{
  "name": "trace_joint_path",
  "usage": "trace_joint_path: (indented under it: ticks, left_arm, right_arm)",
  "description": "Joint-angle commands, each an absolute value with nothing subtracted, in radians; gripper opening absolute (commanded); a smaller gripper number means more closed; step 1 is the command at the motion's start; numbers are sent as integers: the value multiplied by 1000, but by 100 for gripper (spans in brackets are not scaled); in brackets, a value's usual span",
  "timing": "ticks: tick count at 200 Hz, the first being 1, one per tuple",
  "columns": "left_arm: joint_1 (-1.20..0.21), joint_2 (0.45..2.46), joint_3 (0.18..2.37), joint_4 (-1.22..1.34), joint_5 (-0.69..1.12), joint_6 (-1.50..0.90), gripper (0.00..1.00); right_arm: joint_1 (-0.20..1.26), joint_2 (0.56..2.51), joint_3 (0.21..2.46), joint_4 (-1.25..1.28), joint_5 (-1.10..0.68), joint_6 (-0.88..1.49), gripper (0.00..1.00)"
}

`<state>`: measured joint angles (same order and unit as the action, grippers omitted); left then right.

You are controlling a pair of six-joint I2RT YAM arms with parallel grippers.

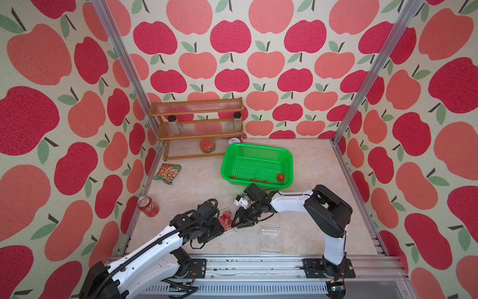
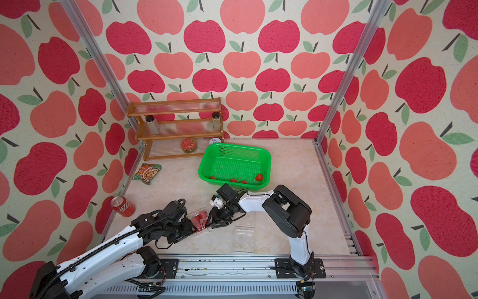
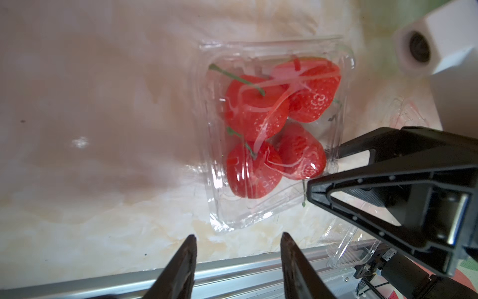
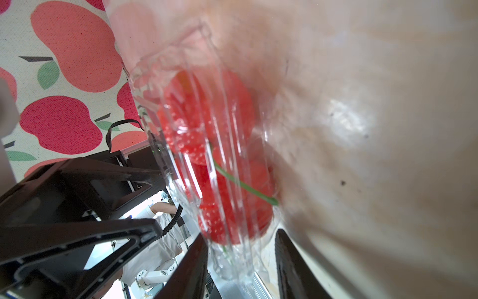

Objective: Pack strawberries into containers
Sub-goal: Close the packing box at the center of the board.

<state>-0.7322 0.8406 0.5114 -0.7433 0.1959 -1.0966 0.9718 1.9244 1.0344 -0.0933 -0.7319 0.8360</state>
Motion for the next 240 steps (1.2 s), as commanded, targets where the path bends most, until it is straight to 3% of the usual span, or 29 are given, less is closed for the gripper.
trace_joint_path:
  ticks: [1,50,125,240]
  left_arm:
    - [-732,829,501,-778,191,-1143,51]
    - [-726,908,505,-797,192,-1155,48]
    - [-687,821,478,-820,185,-1172,48]
    - [-670,932,502,-828,228,-1109,45]
  right_arm:
    - [957,1944,1012,-120,-661,853,44]
    - [957,1948,1023,-135,-664,843,44]
    - [957,1948,1022,-130,-666,844,44]
    - [956,1954,1026,-133,-667,844,44]
